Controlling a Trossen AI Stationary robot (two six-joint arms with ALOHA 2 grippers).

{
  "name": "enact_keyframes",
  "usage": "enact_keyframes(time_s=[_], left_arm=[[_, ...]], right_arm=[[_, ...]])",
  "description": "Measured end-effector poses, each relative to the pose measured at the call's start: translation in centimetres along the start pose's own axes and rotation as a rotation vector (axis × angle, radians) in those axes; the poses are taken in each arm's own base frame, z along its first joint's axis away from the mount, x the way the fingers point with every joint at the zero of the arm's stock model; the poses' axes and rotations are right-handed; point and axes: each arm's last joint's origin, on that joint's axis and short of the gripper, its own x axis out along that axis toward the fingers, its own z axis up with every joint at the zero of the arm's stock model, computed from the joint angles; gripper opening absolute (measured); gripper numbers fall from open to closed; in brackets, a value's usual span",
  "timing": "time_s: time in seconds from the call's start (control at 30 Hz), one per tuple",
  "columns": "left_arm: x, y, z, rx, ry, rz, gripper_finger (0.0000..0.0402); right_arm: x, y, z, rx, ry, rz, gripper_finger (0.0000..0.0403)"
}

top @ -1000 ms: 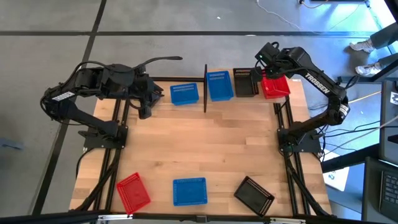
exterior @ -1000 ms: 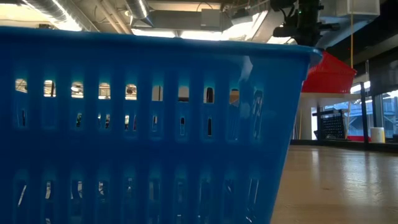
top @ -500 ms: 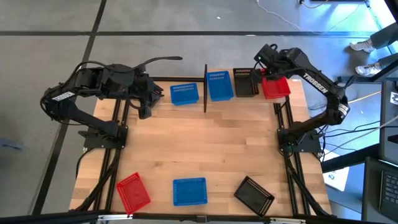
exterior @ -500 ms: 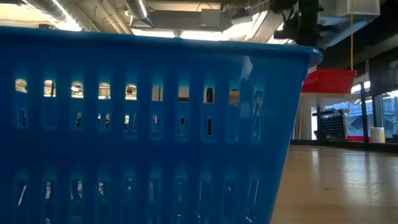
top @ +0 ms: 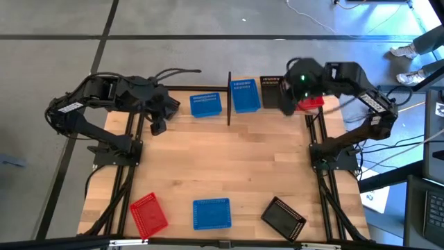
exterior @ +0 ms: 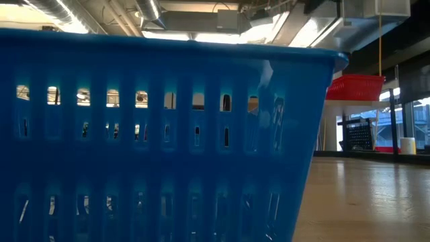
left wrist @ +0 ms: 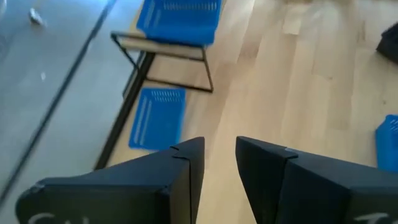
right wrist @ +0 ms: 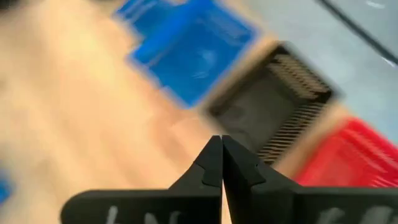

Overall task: Stack baskets on shelf by color
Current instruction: Stack the bottom blue bin on the blue bin on the shelf

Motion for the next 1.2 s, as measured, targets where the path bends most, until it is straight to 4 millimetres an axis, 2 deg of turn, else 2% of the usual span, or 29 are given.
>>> enact_keyframes(time_s=[0.23,0.33,0.47,0.57,0.77,0.97,1.1,1.2], left_arm=[[-0.1,0.1,-1.2,-0.228,0.117,0.025,0.0085],[-0.2,0.0,-1.7,-0.293,0.185,-0.021,0.0085],[-0.4,-0.9,-1.8,-0.292,0.212,-0.122,0.0085],[-0.7,-1.8,-1.8,-0.233,0.213,-0.215,0.0085],[-1.6,-4.0,-1.9,-0.127,0.183,-0.332,0.0085],[-2.7,-6.0,-2.4,-0.052,0.172,-0.437,0.0085],[-2.6,-8.1,-4.0,0.002,0.257,-0.511,0.0085],[-2.3,-9.7,-5.7,-0.046,0.352,-0.515,0.0085]], right_arm=[[-1.6,5.8,-1.8,-0.351,-0.014,0.34,0.0],[-2.5,7.8,-2.6,-0.477,-0.044,0.474,0.0],[-3.4,10.0,-3.5,-0.569,-0.076,0.58,0.0],[-3.2,12.0,-4.3,-0.606,-0.053,0.618,0.0],[-1.0,17.1,-5.9,-0.713,0.02,0.582,0.0],[1.8,21.3,-6.9,-0.661,0.08,0.553,0.0],[3.4,23.6,-6.7,-0.601,0.052,0.581,0.0],[4.3,24.9,-6.4,-0.568,0.018,0.607,0.0]])
